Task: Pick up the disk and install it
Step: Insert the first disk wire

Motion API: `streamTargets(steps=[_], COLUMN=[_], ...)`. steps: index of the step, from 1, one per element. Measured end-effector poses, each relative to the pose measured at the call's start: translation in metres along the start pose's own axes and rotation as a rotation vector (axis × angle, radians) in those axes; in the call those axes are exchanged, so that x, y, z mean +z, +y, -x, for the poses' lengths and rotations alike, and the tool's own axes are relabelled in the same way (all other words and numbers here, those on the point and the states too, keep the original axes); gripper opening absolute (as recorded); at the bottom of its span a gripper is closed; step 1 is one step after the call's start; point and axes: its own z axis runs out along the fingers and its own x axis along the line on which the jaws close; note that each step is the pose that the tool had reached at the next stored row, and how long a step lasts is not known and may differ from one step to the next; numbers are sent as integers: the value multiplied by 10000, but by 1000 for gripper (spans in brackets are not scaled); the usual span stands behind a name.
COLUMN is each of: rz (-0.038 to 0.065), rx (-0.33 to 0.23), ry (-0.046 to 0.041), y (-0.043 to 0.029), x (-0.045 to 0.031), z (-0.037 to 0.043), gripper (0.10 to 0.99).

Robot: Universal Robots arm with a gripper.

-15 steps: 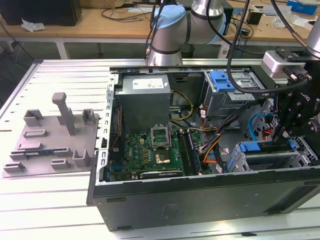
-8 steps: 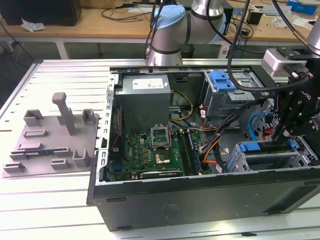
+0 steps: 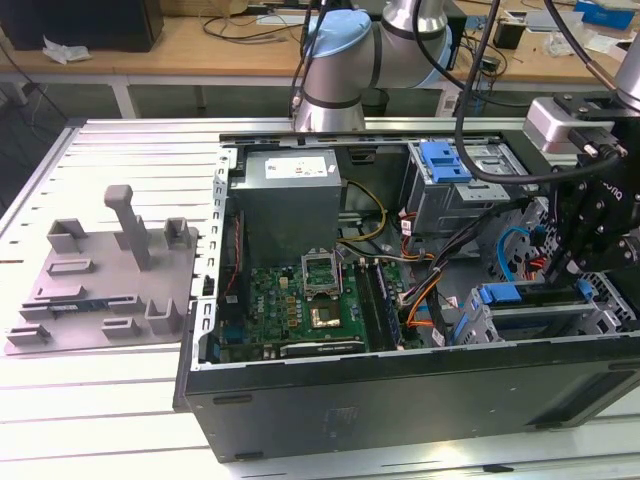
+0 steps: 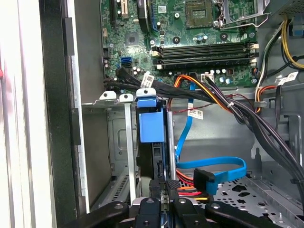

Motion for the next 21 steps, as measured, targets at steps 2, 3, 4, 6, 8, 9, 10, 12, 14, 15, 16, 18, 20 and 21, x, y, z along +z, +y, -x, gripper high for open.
streamTargets(steps=[2,3,4,6,8,9,10,12,14,15,16,18,20,21], rz=[0,-1,0,0,0,0,1,-2,0,0,0,0,1,2], rx=[2,4,6,7,8,8,8,8,8,8,8,9,8,9], ry=[0,2,2,1,1,1,2,3,2,4,5,2,-4,-14], y=[0,0,0,0,1,0,1,0,1,1,1,1,1,1], x=[3,5,9,12,20,23,29,40,46,47,49,56,51,39], z=[-2,-3,-3,-2,-2,-1,-1,0,0,0,0,0,0,2], gripper=[169,169,169,169,169,169,169,169,169,169,169,169,169,169])
